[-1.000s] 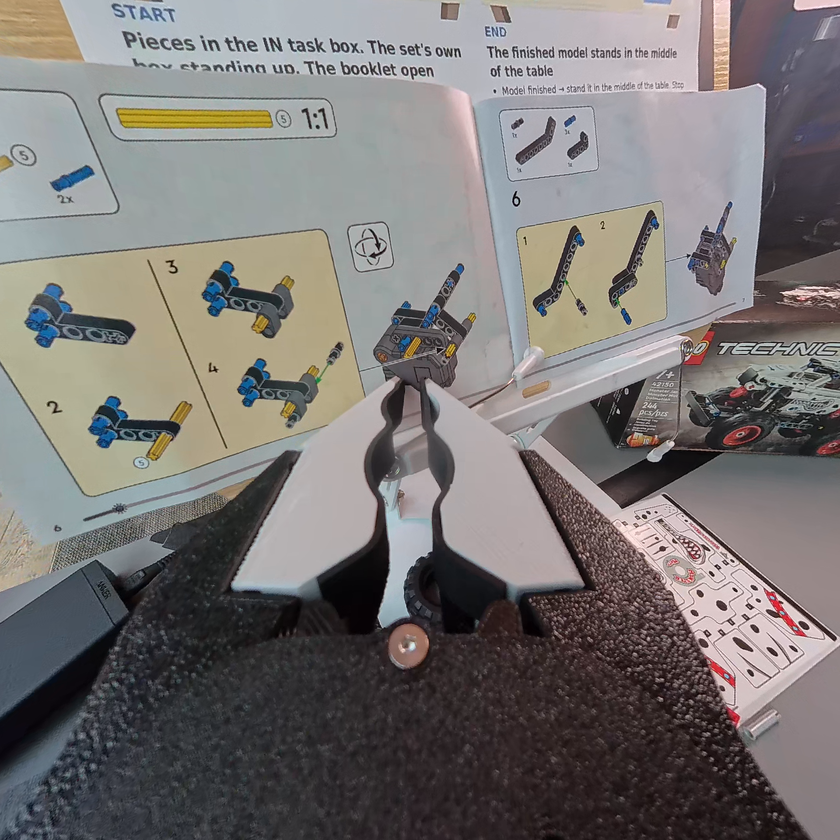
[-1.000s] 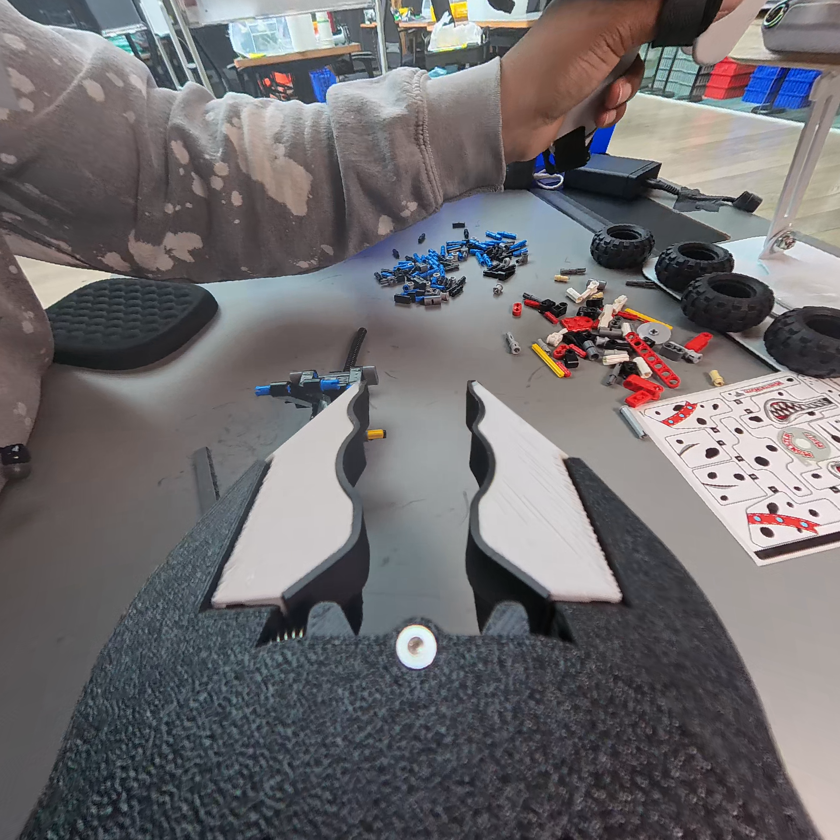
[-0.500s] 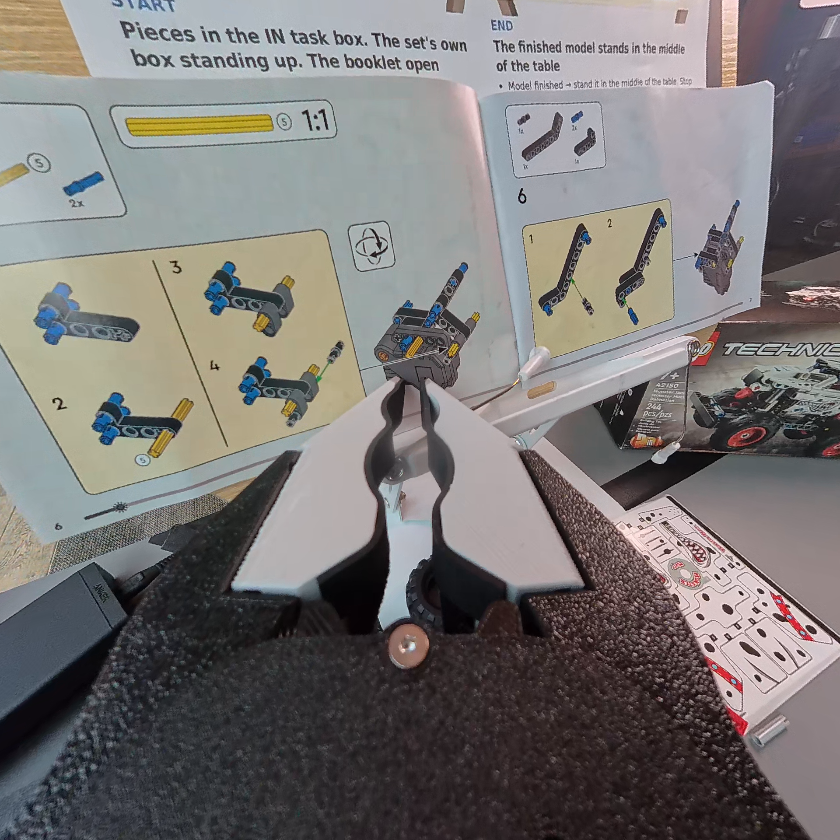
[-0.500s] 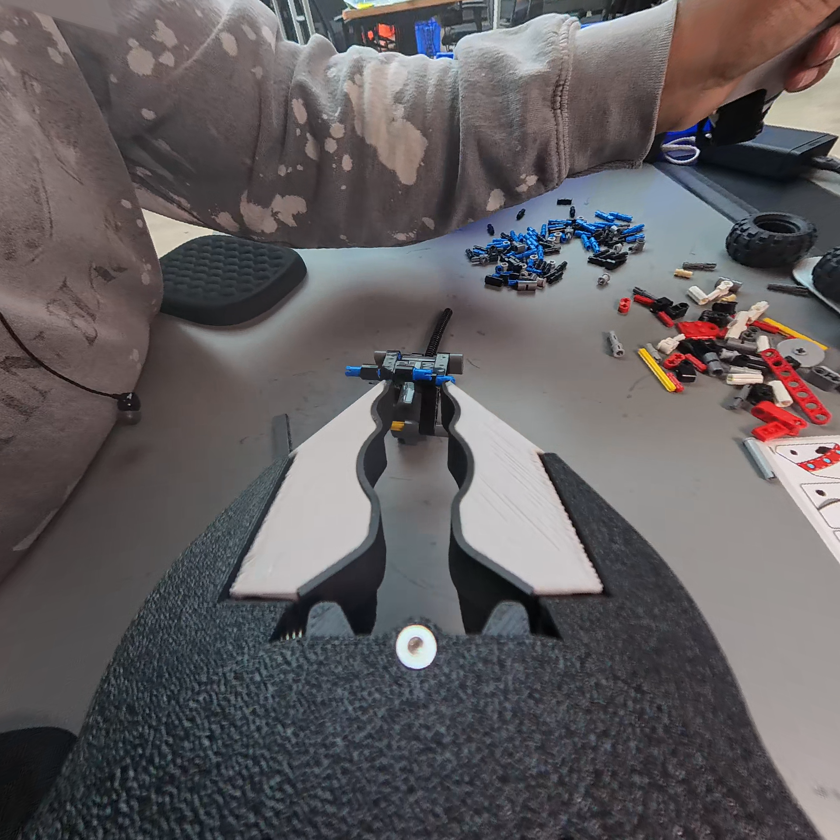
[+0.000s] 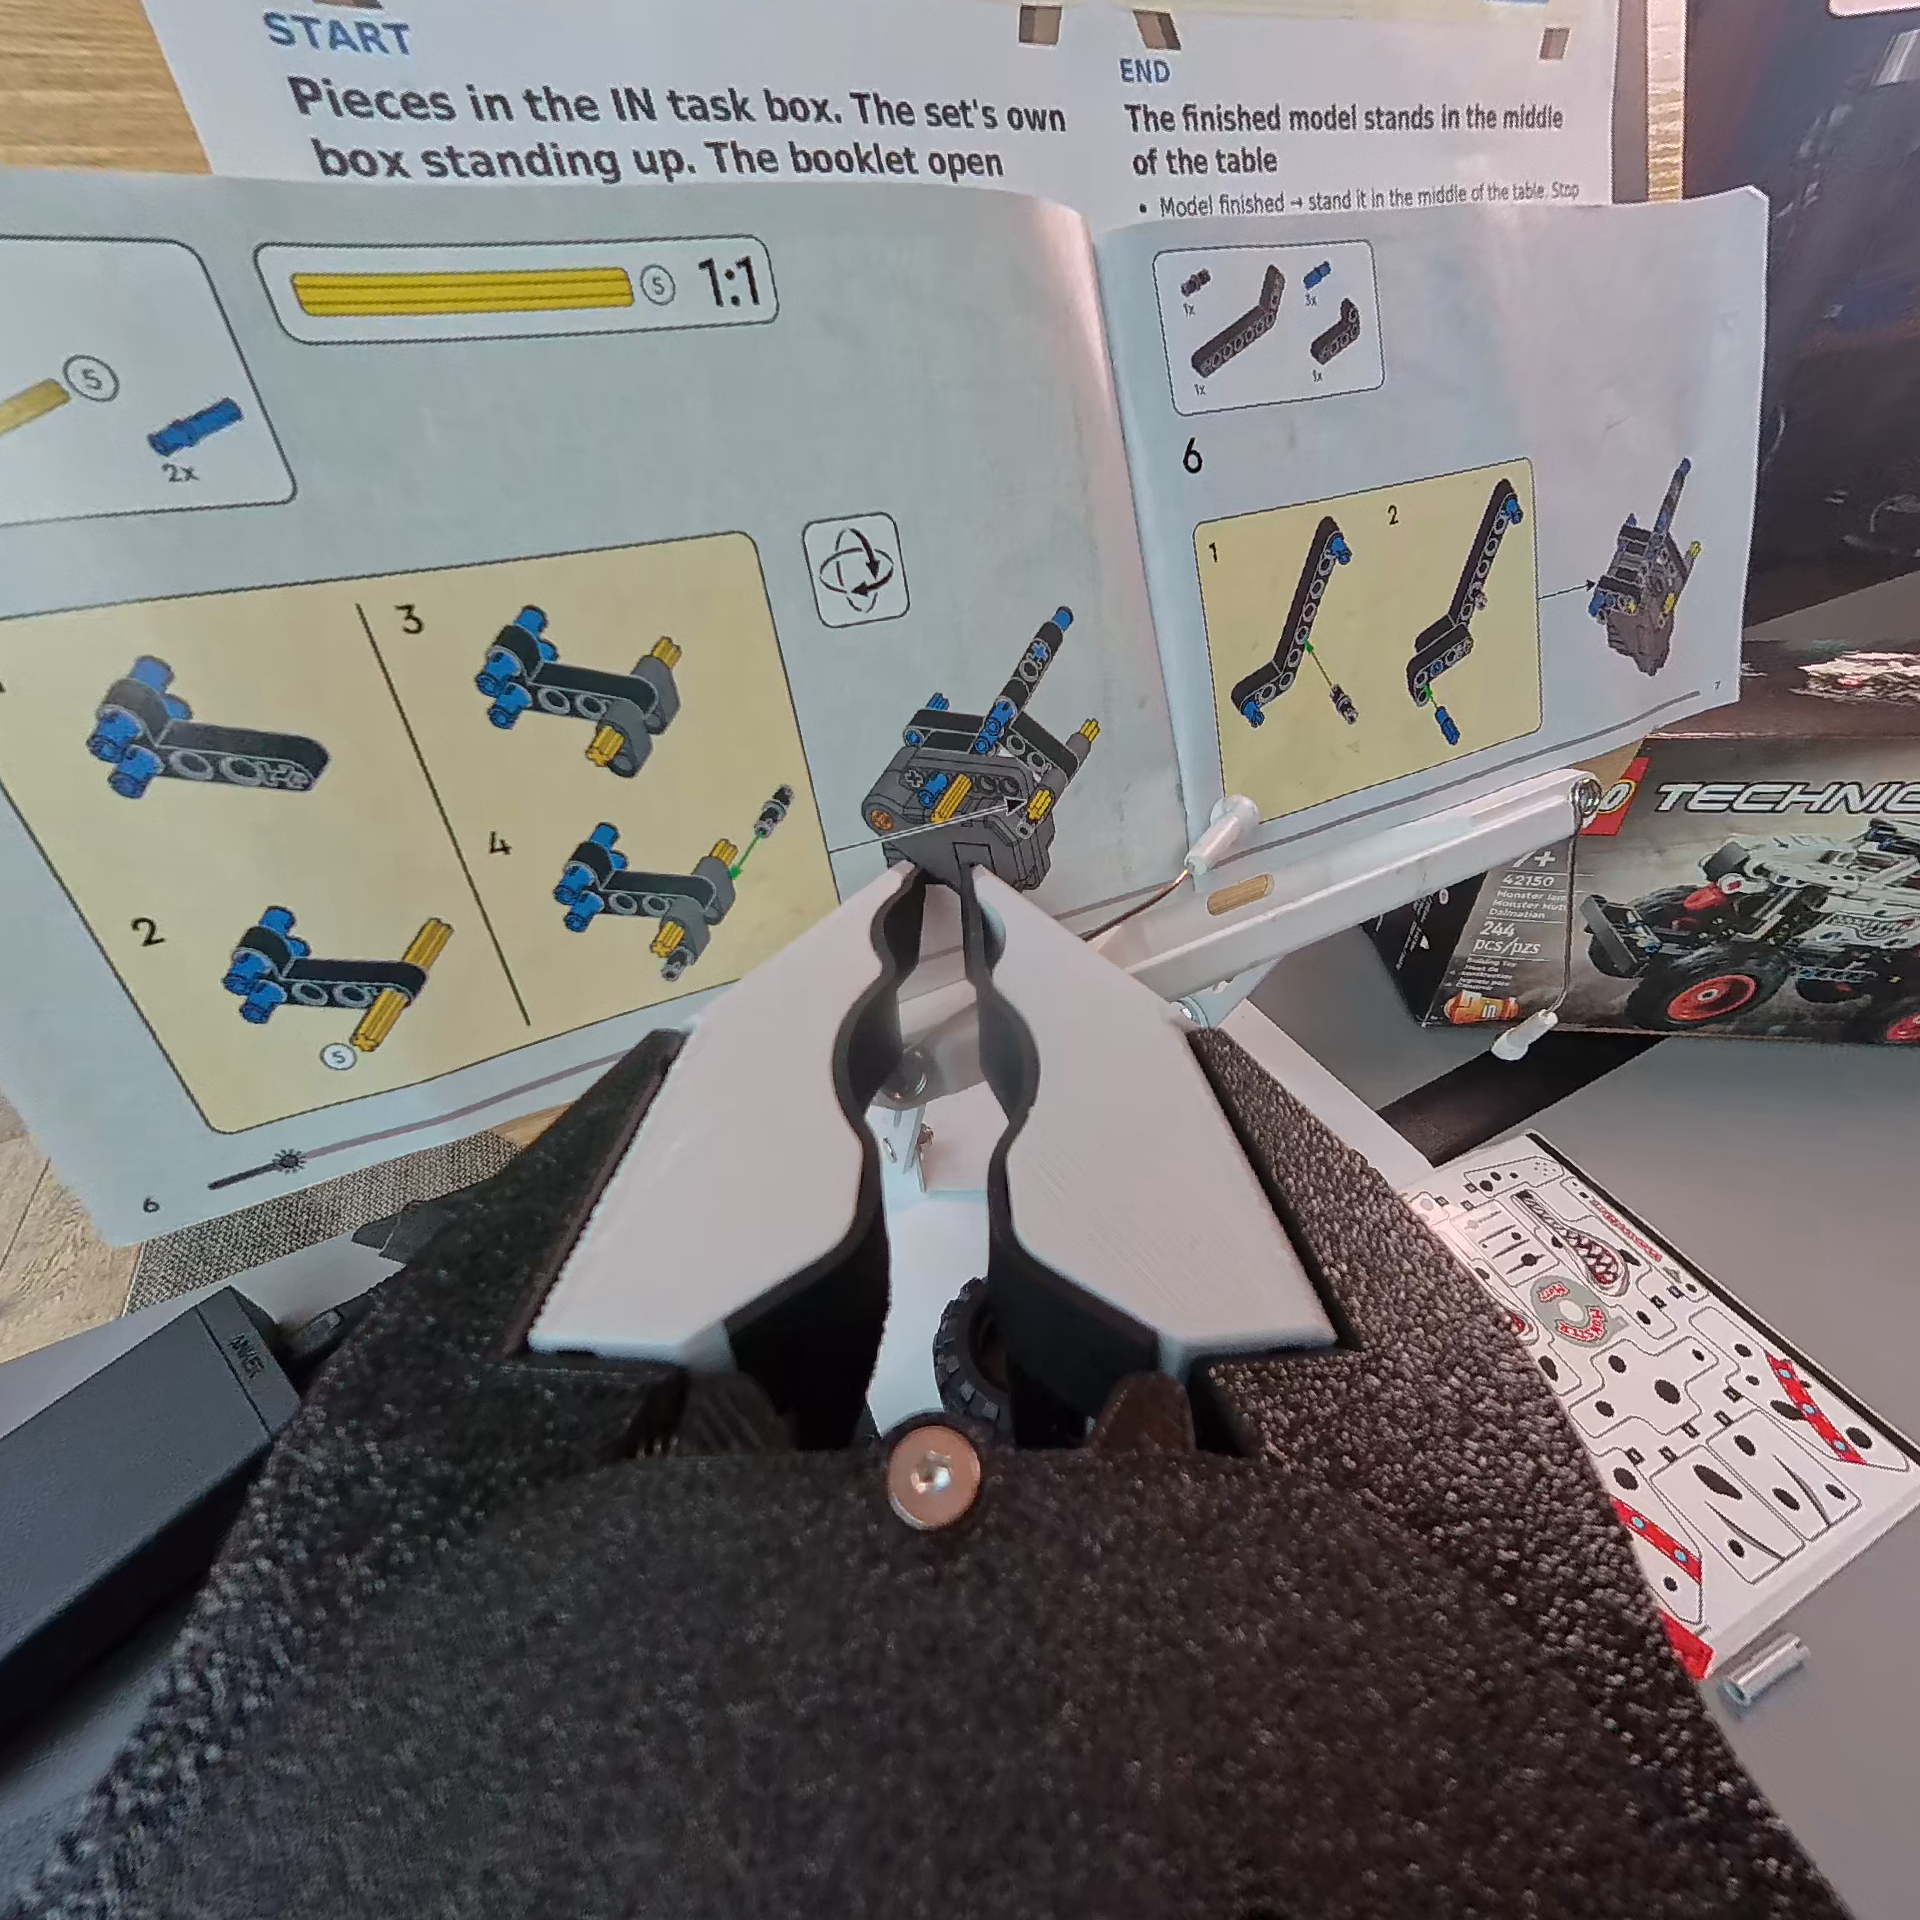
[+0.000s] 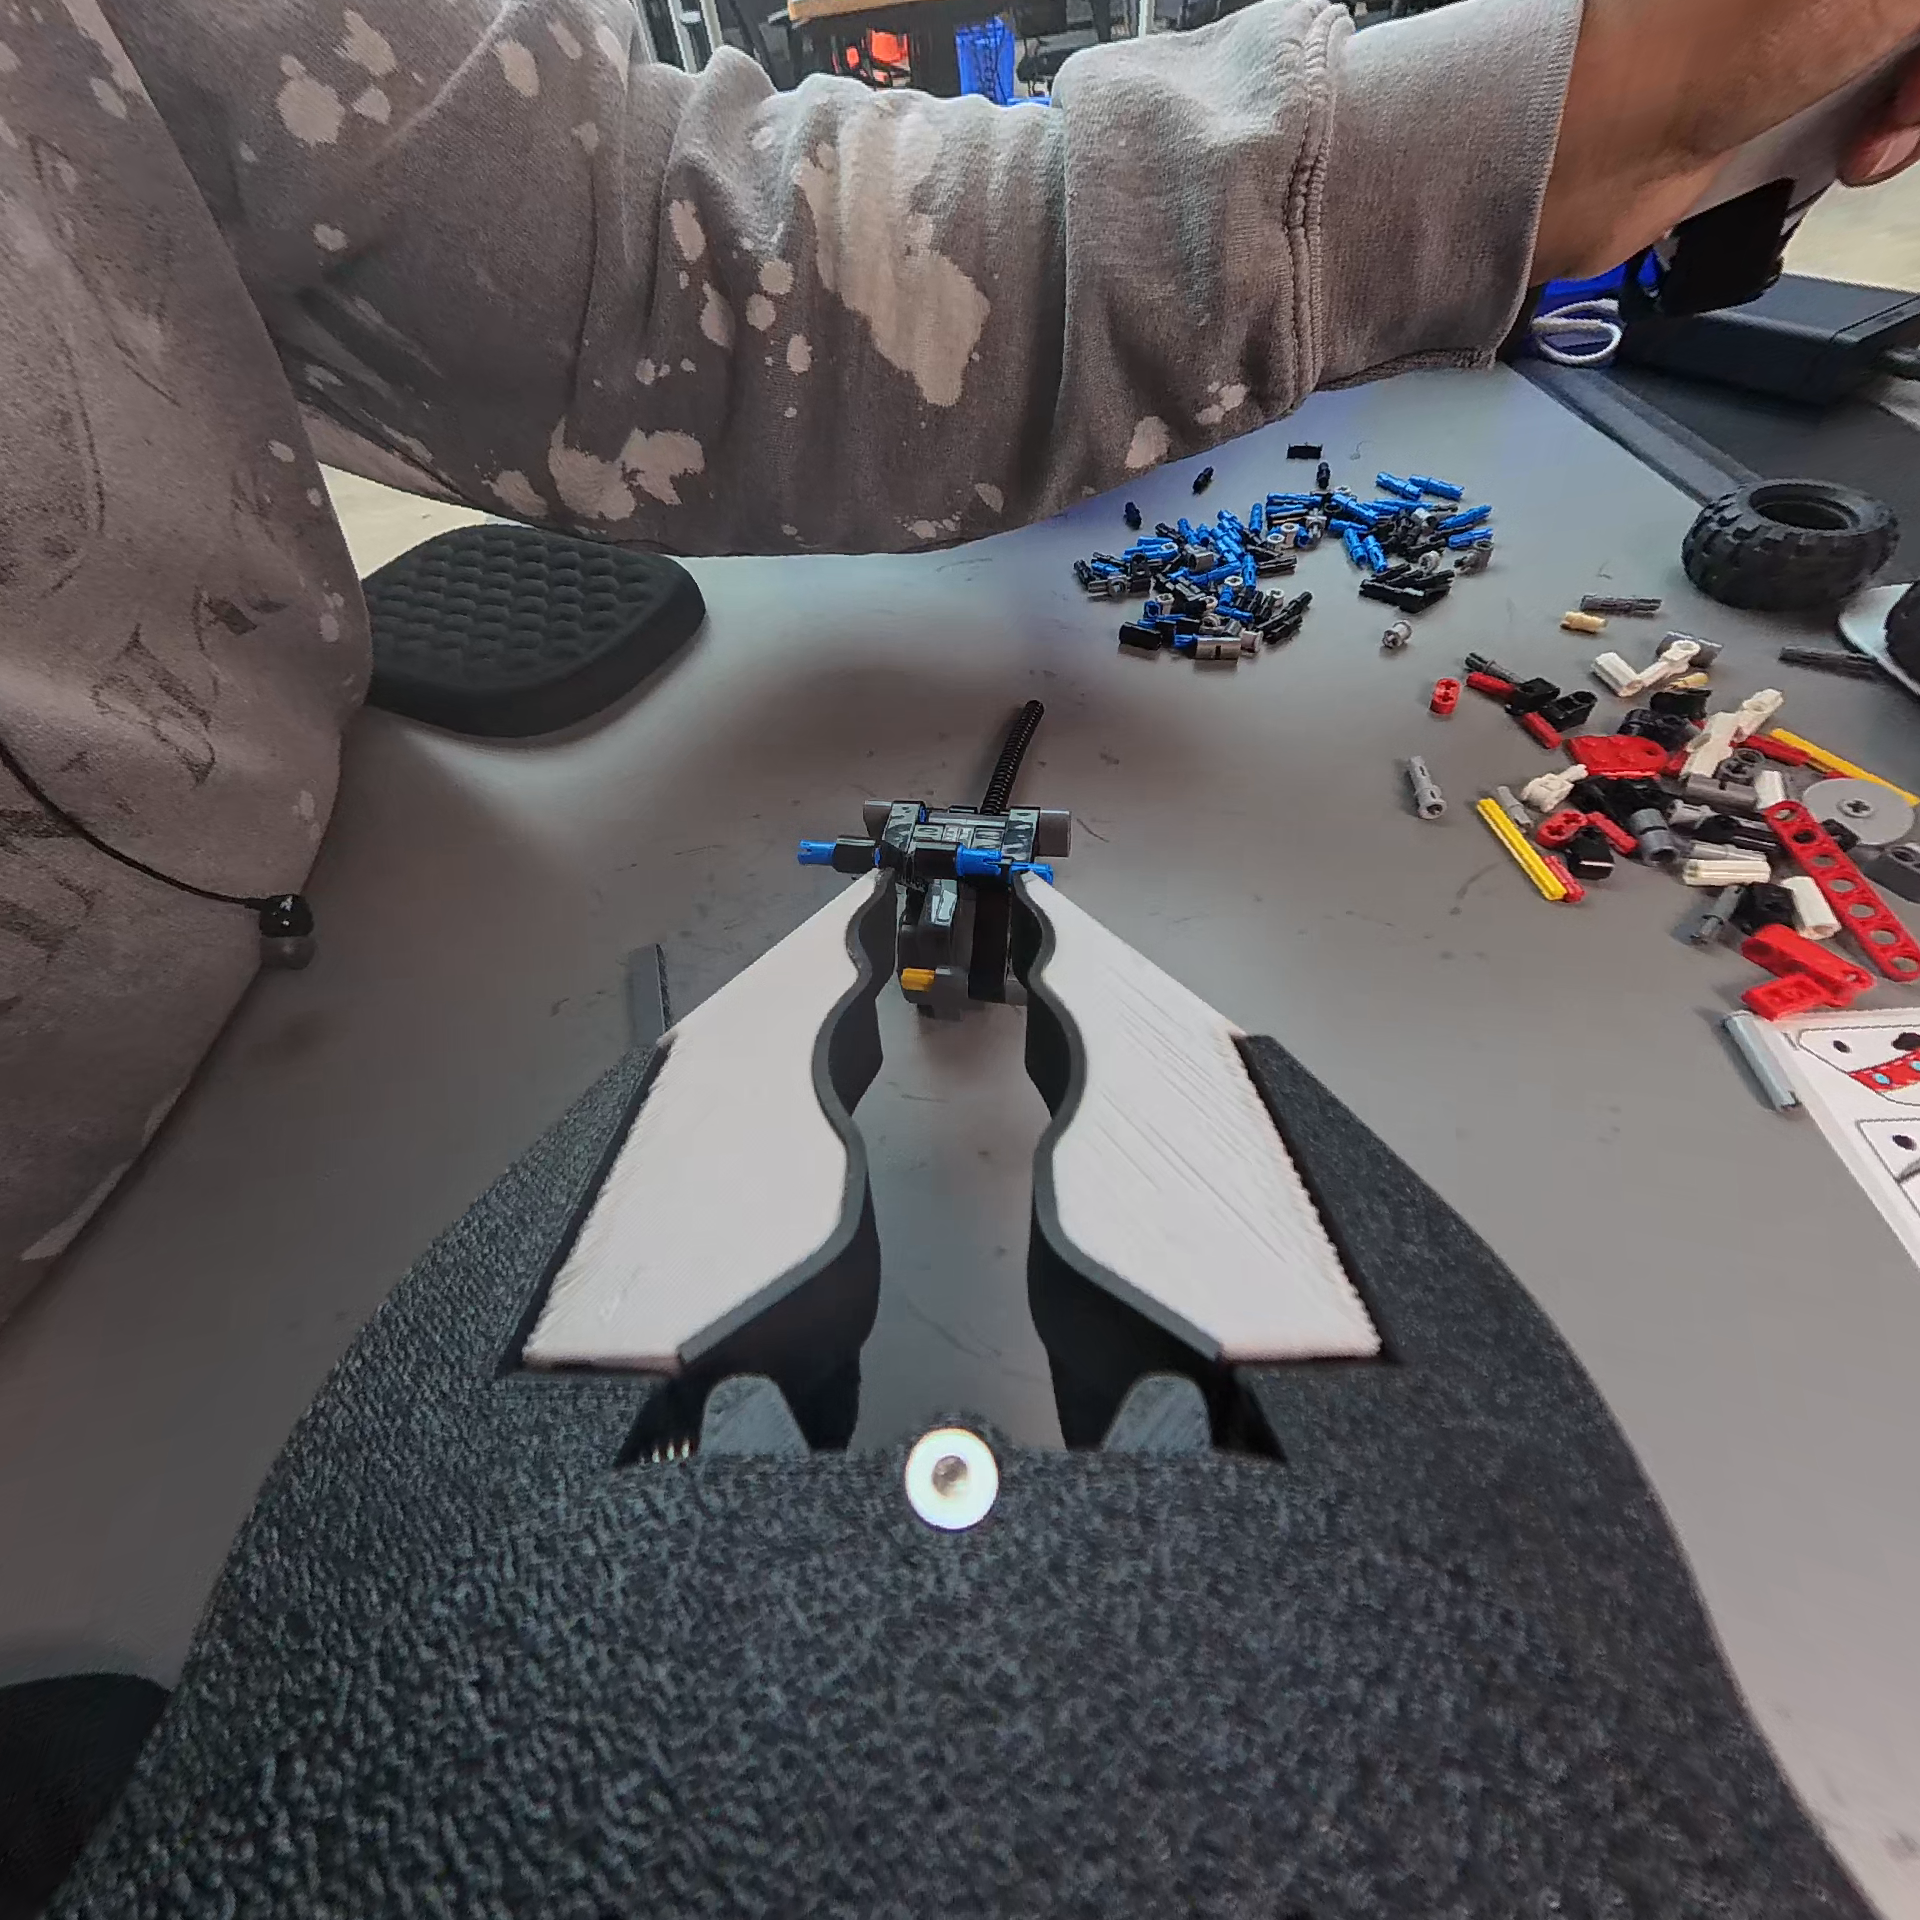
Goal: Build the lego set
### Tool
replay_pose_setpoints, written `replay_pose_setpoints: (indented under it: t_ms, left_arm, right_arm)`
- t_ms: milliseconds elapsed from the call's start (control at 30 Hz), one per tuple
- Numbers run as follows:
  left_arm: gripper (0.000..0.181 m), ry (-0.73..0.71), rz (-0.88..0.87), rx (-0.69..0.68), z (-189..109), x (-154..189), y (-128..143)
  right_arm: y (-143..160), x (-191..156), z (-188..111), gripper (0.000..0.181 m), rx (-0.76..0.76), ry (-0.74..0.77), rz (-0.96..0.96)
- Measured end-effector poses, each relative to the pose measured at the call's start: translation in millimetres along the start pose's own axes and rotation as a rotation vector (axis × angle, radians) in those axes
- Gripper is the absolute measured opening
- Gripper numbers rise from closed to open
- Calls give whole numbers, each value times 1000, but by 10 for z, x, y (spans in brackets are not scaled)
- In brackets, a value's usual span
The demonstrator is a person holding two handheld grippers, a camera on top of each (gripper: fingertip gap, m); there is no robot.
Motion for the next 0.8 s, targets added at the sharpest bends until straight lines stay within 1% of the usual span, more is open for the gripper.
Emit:
replay_pose_setpoints:
  t_ms: [467, 800]
  left_arm:
    - [9, -11, -8, 4, -65, -58, 36]
    - [9, 11, 4, 31, -58, -5, -32]
  right_arm:
    - [5, -11, 26, 20, -14, -5, 0]
    - [11, -13, 32, 15, -20, -5, 0]
Point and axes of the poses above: each gripper's, where its closed fingertips meet, z out along the fingers, y out of its underside, x = y × z across the jaws, the point moved 10 cm from there along -z, back along the fingers, and after that the axes turned 5 degrees about -z, right-handed, at the moved point
